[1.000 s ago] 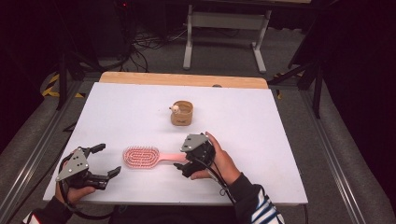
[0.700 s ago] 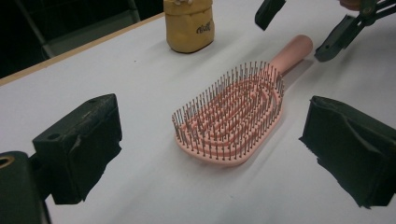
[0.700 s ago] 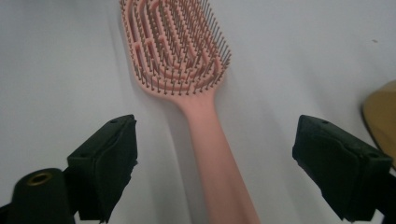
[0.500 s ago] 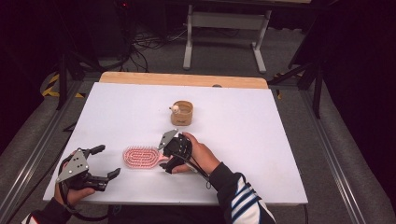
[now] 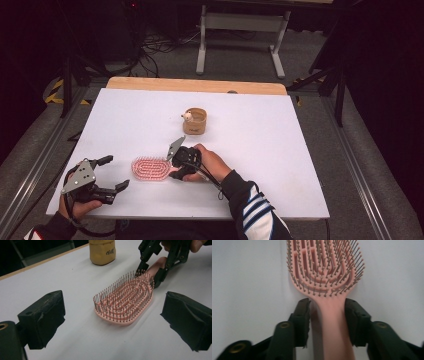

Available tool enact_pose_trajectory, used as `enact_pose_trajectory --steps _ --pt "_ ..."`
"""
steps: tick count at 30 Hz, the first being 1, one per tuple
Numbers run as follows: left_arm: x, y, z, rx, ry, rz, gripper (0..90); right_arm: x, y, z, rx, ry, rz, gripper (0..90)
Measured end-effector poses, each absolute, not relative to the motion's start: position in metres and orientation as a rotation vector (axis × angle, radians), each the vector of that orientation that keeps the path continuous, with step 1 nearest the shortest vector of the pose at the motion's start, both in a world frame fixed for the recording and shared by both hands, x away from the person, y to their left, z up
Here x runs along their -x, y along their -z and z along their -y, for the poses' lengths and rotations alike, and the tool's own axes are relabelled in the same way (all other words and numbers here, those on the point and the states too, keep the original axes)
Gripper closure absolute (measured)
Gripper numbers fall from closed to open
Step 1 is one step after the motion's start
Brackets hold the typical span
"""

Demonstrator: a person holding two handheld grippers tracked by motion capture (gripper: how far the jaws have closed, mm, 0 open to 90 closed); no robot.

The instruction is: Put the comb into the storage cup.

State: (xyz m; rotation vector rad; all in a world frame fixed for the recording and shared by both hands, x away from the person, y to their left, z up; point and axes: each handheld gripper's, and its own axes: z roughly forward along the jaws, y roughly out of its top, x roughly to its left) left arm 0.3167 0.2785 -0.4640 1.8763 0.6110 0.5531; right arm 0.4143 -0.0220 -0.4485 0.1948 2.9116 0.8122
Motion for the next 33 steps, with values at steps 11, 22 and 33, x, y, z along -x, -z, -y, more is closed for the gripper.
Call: enact_pose_trajectory --steps 11,22,33 --pt "-0.317 0.465 -0.278 -1.882 -0.553 -0.624 6.1 -0.41 0.448 0.024 -0.158 -0.823 -2.892 69.6" --pt "-0.317 0.462 -0.279 -1.862 -0.571 -0.632 6.4 -0.399 0.438 0.048 -0.257 -1.003 -2.72 69.6" --pt "-0.314 0.462 -0.273 -1.881 -0.551 -0.596 5.9 -0.382 0.429 0.074 -0.327 -1.152 -2.456 69.7"
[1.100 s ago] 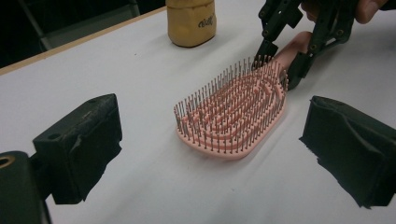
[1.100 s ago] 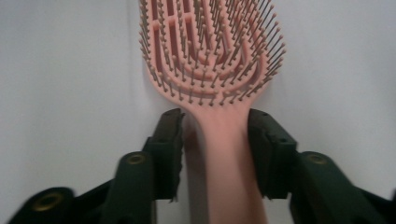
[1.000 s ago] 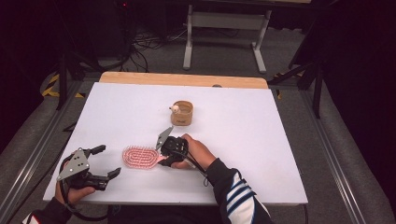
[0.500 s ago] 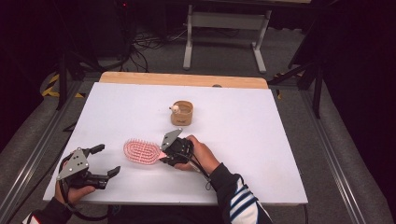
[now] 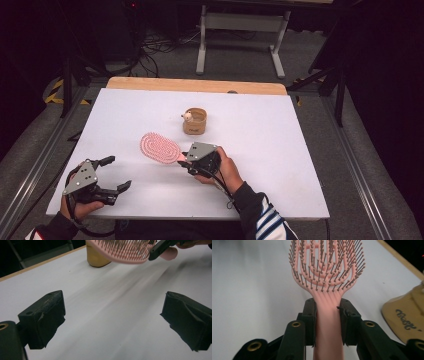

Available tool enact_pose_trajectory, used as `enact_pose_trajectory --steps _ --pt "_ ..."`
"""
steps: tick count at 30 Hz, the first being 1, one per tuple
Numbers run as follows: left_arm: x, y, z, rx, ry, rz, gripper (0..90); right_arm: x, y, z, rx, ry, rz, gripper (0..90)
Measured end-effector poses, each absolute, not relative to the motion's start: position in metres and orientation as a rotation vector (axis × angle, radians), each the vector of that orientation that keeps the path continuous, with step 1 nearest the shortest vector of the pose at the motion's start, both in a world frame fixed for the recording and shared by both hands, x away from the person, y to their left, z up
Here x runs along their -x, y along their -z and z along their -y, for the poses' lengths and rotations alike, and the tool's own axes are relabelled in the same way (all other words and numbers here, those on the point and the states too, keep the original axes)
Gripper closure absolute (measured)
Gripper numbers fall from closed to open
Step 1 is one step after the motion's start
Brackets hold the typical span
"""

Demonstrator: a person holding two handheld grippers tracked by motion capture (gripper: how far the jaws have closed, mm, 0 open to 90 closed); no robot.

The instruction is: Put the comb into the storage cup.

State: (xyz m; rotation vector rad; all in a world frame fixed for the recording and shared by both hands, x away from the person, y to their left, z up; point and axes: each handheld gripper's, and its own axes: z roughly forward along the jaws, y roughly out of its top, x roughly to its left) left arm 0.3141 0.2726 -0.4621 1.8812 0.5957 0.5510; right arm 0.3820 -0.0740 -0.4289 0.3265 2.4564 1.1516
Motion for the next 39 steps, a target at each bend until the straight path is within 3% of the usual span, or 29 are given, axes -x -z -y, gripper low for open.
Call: enact_pose_trajectory --steps 18,22,31,39 --pt "-0.321 0.447 -0.261 -1.804 -0.503 -0.608 6.8 -0.355 0.418 0.106 -0.397 -1.221 -2.232 69.6" --pt "-0.328 0.436 -0.242 -1.778 -0.454 -0.628 10.2 -0.354 0.421 0.111 -0.424 -1.217 -2.207 69.6" --pt "-0.342 0.422 -0.174 -1.831 -0.368 -0.496 13.0 -0.351 0.42 0.113 -0.448 -1.261 -2.146 69.6" --pt "-0.359 0.415 -0.141 -1.75 -0.287 -0.539 24.8 -0.346 0.419 0.113 -0.443 -1.273 -2.091 69.7"
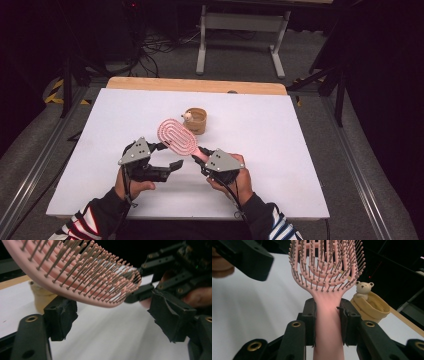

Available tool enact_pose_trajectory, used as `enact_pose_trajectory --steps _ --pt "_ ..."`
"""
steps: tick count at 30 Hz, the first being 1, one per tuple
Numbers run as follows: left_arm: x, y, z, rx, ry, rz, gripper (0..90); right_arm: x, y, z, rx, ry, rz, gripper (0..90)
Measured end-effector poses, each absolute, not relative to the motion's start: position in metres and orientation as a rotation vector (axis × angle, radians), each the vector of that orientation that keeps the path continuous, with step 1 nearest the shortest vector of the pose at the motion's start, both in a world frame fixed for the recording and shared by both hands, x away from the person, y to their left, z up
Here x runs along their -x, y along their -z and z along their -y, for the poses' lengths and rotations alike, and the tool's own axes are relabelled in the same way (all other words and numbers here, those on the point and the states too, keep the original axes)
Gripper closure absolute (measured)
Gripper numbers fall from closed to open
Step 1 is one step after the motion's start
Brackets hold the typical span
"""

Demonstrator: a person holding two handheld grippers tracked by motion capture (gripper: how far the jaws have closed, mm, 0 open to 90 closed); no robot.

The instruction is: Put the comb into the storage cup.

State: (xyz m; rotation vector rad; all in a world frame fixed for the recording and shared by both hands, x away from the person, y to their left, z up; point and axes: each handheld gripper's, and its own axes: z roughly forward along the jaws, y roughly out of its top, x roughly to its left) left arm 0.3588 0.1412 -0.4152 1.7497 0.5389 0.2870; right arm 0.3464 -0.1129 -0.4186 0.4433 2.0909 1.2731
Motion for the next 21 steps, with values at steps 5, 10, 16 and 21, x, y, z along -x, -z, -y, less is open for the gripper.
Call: enact_pose_trajectory --steps 5,10,16,21 --pt "-0.366 0.413 -0.135 -1.674 -0.22 -0.585 28.0 -0.346 0.418 0.114 -0.473 -1.297 -2.056 69.7" --pt "-0.371 0.408 -0.132 -1.602 -0.207 -0.619 36.2 -0.342 0.419 0.109 -0.456 -1.286 -2.037 69.8" --pt "-0.373 0.404 -0.134 -1.534 -0.192 -0.617 48.1 -0.34 0.419 0.107 -0.462 -1.265 -2.007 69.9" --pt "-0.371 0.4 -0.131 -1.528 -0.203 -0.576 56.2 -0.34 0.419 0.106 -0.484 -1.238 -2.004 69.8"
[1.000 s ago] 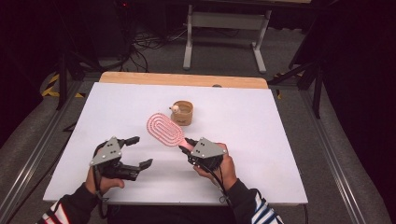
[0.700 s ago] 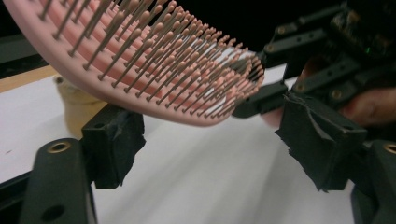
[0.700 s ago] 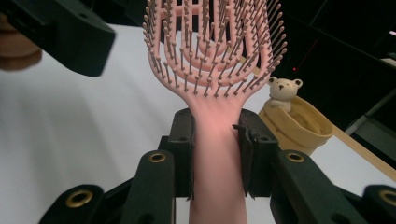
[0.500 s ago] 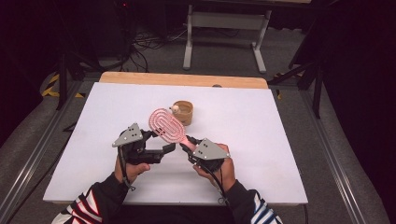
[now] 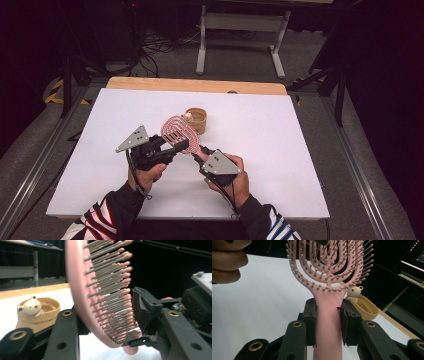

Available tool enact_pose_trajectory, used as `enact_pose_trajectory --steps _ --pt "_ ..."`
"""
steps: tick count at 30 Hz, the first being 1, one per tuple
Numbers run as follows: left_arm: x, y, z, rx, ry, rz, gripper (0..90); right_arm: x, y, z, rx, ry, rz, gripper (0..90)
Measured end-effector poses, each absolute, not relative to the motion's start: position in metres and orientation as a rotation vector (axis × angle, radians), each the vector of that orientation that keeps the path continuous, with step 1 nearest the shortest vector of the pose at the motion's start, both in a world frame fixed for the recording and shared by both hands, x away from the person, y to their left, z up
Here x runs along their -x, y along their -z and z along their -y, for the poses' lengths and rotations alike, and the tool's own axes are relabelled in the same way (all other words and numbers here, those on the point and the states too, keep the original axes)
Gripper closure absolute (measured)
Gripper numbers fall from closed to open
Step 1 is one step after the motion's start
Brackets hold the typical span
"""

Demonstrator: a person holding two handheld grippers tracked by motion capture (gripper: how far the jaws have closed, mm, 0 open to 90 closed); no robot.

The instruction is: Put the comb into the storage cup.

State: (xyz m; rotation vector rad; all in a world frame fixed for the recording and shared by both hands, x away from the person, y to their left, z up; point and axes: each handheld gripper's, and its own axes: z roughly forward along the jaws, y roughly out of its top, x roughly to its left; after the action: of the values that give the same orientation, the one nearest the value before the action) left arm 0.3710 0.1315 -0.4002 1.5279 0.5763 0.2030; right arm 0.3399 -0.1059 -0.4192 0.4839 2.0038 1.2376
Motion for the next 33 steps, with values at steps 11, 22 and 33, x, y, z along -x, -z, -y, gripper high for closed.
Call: enact_pose_trajectory --steps 11,22,33 --pt "-0.356 0.392 -0.137 -1.538 -0.281 -0.48 63.5 -0.337 0.418 0.102 -0.471 -1.244 -2.043 67.6" --pt "-0.359 0.39 -0.157 -1.533 -0.347 -0.516 63.7 -0.334 0.419 0.109 -0.486 -1.29 -2.068 61.6" --pt "-0.359 0.384 -0.172 -1.551 -0.423 -0.529 63.7 -0.331 0.418 0.136 -0.497 -1.35 -1.983 28.7"
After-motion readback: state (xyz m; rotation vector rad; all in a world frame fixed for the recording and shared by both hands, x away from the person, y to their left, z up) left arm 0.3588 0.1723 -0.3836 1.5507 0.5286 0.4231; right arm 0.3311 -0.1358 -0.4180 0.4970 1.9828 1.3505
